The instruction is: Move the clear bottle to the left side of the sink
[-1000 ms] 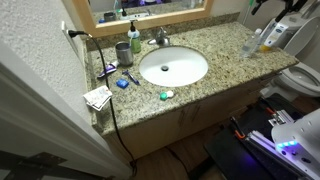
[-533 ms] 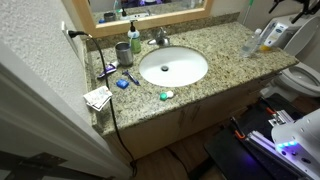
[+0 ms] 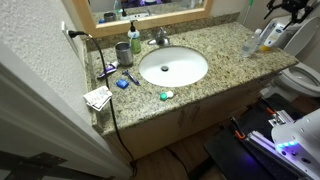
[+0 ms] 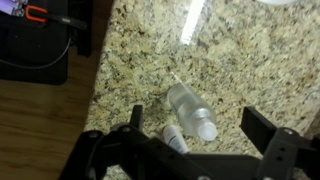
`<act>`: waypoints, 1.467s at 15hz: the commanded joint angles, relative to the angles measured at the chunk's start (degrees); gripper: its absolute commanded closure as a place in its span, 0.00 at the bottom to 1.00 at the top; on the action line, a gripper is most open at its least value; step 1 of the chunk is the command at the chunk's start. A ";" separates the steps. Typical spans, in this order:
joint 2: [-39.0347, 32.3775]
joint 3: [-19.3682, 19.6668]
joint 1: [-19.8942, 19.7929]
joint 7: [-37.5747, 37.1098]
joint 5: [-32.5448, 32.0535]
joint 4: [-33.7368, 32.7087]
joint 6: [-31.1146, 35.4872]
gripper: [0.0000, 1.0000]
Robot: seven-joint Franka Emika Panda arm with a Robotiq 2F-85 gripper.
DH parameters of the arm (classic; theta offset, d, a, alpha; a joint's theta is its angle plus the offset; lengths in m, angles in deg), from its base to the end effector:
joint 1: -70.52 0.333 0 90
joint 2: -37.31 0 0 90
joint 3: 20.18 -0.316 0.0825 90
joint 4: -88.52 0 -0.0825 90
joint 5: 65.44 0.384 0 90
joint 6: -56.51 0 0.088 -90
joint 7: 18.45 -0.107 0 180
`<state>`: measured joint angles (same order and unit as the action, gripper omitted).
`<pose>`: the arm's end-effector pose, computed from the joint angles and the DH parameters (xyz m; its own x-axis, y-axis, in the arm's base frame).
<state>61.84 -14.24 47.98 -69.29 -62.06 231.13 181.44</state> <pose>0.3714 -0.2002 0.4502 0.1616 -0.9869 -0.0010 -0.9759 -0.1596 -0.1489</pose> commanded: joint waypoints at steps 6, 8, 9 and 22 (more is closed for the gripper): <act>-6.38 2.90 -0.33 -7.34 -3.10 -0.33 6.65 0.00; -7.30 2.35 -0.41 -8.78 -3.83 -0.66 7.29 0.00; -9.00 2.51 -0.03 -9.44 -2.57 -1.00 8.98 0.00; -18.94 3.40 2.92 -16.78 -2.89 -2.83 17.91 0.00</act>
<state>45.75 -12.12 49.52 -85.13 -64.74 229.49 197.67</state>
